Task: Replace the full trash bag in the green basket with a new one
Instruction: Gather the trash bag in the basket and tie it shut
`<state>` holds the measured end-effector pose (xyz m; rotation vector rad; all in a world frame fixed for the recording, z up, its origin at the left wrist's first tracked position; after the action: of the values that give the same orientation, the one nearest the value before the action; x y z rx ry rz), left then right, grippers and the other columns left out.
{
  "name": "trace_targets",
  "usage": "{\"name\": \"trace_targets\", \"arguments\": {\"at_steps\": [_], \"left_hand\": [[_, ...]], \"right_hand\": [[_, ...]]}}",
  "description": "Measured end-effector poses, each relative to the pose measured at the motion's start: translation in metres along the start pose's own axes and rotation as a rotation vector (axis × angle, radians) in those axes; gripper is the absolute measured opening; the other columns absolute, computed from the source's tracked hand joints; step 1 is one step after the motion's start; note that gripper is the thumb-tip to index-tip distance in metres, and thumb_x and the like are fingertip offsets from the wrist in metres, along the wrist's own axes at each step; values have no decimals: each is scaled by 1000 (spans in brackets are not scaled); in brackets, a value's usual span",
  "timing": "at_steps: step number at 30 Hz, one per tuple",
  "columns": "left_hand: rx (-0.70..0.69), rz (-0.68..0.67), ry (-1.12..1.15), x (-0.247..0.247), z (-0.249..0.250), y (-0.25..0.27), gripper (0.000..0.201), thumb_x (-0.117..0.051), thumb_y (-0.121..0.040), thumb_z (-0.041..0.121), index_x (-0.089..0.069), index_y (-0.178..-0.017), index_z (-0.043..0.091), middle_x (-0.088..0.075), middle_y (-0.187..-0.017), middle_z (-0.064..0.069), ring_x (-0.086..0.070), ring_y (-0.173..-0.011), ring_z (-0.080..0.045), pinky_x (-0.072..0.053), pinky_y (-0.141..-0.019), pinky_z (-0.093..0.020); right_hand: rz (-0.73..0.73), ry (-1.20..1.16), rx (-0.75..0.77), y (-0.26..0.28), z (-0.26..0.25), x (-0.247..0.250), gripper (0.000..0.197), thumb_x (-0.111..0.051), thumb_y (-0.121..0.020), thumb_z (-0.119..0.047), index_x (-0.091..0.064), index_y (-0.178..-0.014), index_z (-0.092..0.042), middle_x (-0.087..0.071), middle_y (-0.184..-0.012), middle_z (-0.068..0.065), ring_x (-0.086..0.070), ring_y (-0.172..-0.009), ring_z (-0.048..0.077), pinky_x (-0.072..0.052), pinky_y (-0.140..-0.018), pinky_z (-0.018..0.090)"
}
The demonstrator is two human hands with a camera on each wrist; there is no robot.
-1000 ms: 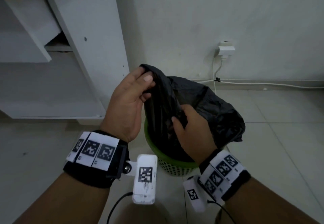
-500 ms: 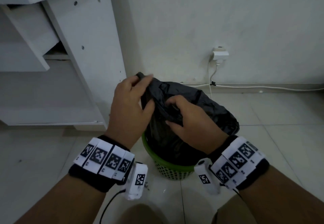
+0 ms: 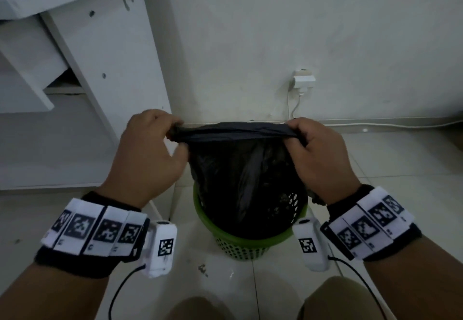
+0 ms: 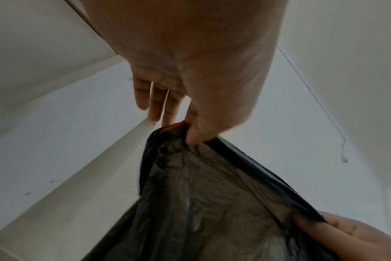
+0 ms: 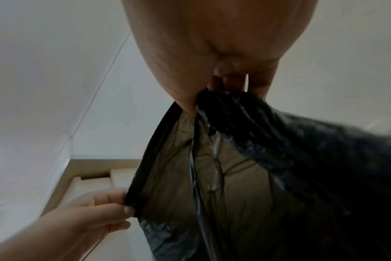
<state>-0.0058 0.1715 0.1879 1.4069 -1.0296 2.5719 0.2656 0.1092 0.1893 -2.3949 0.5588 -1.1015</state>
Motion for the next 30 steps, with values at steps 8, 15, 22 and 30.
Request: {"name": "trace_targets", "arguments": {"at_steps": [8, 15, 22, 30], "left_hand": [[-226, -9, 221, -20, 77, 12, 33, -51, -98, 35, -68, -114, 12, -70, -102, -1, -61, -95, -15, -46, -84, -23], [-34, 40, 201, 0, 17, 20, 35, -54, -93, 39, -63, -70, 14, -58, -62, 3, -52, -62, -12, -39, -57, -19], [-65, 18, 146, -10, 49, 21, 38, -55, -85, 39, -64, -113, 15, -62, -102, -1, -55, -99, -22, -42, -88, -37], [-205, -160, 208, -57, 95, 31, 33, -50, -98, 40, -65, -116, 17, -68, -103, 1, -61, -95, -17, -47, -81, -28]], "right_hand": [[-78, -12, 183, 6, -36, -15, 23, -60, -83, -14, -73, -102, -17, -74, -96, -4, -66, -89, 15, -52, -80, 30], [68, 174, -62, 23, 43, 11, 26, -67, -72, -6, -73, -95, -16, -70, -94, 0, -63, -89, 20, -42, -79, 18], [-116, -58, -56, 18, 22, 4, 14, -61, -94, -20, -74, -98, -19, -70, -81, -10, -61, -77, 2, -43, -65, 10], [-391, -226, -7, 22, -1, -11, 10, -74, -84, -16, -76, -92, -22, -75, -87, -10, -69, -81, 4, -53, -72, 18]]}}
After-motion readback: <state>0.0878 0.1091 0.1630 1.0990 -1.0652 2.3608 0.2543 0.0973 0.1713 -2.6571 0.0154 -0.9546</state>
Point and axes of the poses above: each hand's wrist, its own y-axis away from the middle knuckle, its own x-axis out of the back of the hand, z = x × y, the point moved 8 cm from there along -y, towards the middle knuckle
